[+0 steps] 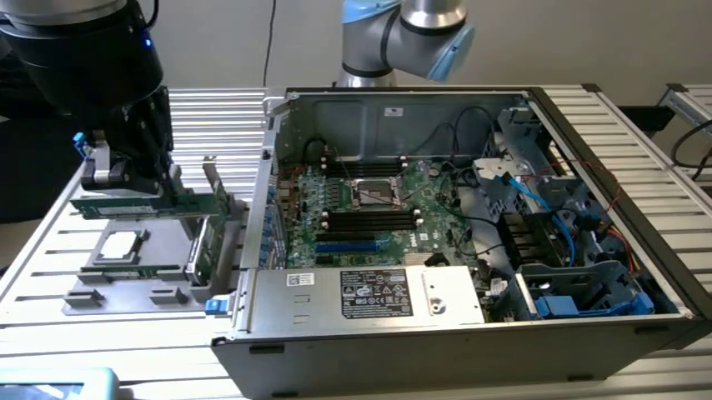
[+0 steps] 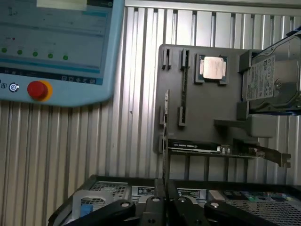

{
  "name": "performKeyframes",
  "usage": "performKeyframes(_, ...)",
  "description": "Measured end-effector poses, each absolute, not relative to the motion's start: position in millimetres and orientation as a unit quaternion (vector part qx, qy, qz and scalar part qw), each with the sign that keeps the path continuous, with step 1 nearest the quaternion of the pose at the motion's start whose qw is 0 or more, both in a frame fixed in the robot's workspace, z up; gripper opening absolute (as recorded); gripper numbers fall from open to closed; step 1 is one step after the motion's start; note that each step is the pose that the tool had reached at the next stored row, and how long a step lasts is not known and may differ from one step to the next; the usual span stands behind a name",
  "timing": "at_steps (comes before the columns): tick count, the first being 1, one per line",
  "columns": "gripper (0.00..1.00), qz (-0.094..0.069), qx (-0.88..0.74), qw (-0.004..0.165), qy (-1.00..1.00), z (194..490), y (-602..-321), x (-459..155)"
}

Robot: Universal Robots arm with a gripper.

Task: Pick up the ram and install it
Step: 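Pick up the ram and move it above insertion slot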

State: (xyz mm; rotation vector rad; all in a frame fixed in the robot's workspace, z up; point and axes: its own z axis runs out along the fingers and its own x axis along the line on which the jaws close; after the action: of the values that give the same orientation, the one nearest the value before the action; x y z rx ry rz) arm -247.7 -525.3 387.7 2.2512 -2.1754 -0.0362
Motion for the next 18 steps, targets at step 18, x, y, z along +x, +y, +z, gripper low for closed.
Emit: performKeyframes(18, 0.13, -0.013, 0.72, 0.004, -0.694, 399, -525, -171)
